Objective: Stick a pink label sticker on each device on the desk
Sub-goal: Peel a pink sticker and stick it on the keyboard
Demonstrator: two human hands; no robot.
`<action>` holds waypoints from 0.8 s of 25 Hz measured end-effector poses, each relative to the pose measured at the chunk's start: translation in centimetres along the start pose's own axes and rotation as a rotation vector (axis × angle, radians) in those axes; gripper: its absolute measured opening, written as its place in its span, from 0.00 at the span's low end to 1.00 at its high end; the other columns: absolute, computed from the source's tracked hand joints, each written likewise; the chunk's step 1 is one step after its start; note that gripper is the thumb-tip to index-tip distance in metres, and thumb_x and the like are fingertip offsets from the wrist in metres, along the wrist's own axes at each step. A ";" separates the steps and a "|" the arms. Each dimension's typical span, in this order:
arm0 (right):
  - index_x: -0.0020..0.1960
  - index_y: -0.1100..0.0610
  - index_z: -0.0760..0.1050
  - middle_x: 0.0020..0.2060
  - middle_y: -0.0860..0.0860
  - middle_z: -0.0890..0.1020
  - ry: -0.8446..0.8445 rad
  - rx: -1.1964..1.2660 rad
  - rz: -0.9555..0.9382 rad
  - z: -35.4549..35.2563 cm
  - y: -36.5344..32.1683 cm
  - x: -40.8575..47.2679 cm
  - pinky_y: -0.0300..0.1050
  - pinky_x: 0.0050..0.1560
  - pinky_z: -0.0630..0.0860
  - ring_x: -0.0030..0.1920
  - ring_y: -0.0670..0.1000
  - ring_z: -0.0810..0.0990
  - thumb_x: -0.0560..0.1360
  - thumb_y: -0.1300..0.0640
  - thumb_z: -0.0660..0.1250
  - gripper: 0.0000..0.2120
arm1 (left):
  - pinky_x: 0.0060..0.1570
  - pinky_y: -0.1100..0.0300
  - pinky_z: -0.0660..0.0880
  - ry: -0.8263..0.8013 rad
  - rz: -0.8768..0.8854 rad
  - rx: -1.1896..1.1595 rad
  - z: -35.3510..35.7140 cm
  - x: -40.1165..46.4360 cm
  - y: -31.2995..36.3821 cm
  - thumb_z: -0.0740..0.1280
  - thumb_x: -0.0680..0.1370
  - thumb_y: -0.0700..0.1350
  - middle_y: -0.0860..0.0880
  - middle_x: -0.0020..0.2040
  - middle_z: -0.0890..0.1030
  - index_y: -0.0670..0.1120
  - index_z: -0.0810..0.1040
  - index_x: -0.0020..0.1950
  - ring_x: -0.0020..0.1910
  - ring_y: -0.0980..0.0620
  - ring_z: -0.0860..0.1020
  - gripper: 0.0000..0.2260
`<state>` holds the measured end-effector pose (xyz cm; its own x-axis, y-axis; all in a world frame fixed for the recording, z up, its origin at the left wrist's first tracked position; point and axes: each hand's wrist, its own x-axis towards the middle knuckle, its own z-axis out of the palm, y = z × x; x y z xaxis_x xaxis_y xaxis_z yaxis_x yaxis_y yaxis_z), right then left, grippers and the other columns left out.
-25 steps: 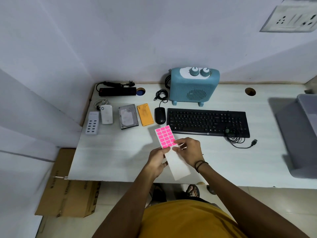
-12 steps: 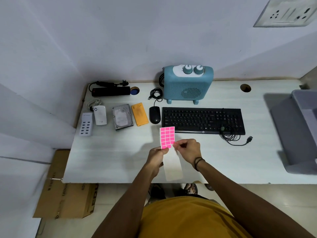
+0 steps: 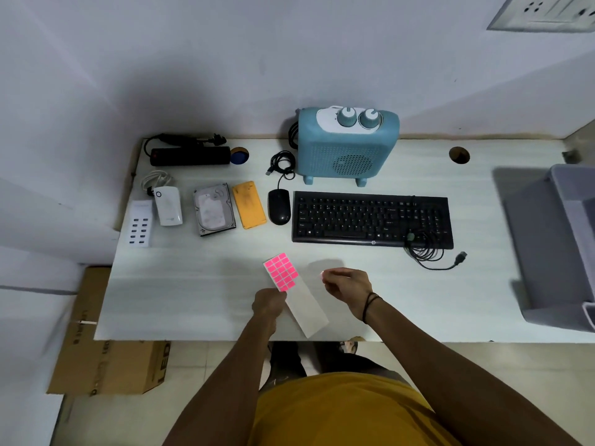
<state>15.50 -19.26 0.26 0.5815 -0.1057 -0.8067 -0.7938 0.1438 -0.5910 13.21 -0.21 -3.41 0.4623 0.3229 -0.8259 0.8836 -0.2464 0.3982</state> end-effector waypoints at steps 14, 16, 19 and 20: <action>0.53 0.66 0.82 0.45 0.58 0.84 -0.177 0.197 0.046 2.4 -7.4 1.9 0.40 0.47 0.80 0.45 0.51 0.83 0.73 0.64 0.71 0.10 | 0.51 0.55 0.78 -0.254 0.260 -0.454 0.9 -2.0 10.6 0.72 0.79 0.41 0.46 0.52 0.87 0.46 0.86 0.55 0.54 0.46 0.84 0.06; 0.53 0.66 0.82 0.45 0.58 0.84 -0.186 0.170 0.042 2.5 -8.2 2.6 0.40 0.47 0.80 0.45 0.51 0.83 0.74 0.63 0.71 0.09 | 0.51 0.56 0.78 -0.256 0.269 -0.463 1.0 -1.4 11.7 0.71 0.79 0.40 0.44 0.52 0.87 0.45 0.85 0.54 0.54 0.46 0.85 0.06; 0.50 0.63 0.83 0.45 0.58 0.84 -0.210 0.122 0.055 1.8 -10.4 3.8 0.41 0.48 0.81 0.44 0.51 0.83 0.75 0.63 0.71 0.06 | 0.54 0.53 0.79 -0.227 0.248 -0.456 1.1 -0.1 13.0 0.73 0.77 0.41 0.45 0.50 0.87 0.47 0.86 0.49 0.52 0.46 0.84 0.03; 0.51 0.62 0.83 0.46 0.58 0.84 -0.208 0.089 0.049 1.2 -11.6 4.5 0.41 0.49 0.81 0.44 0.51 0.82 0.74 0.61 0.72 0.07 | 0.56 0.51 0.79 -0.216 0.213 -0.465 1.1 0.3 13.4 0.74 0.77 0.41 0.44 0.50 0.87 0.47 0.86 0.48 0.52 0.46 0.84 0.02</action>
<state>27.49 -20.17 3.48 0.5745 0.1071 -0.8115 -0.8081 0.2315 -0.5416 25.05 -4.42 1.24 0.6516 0.1034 -0.7515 0.7349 0.1595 0.6591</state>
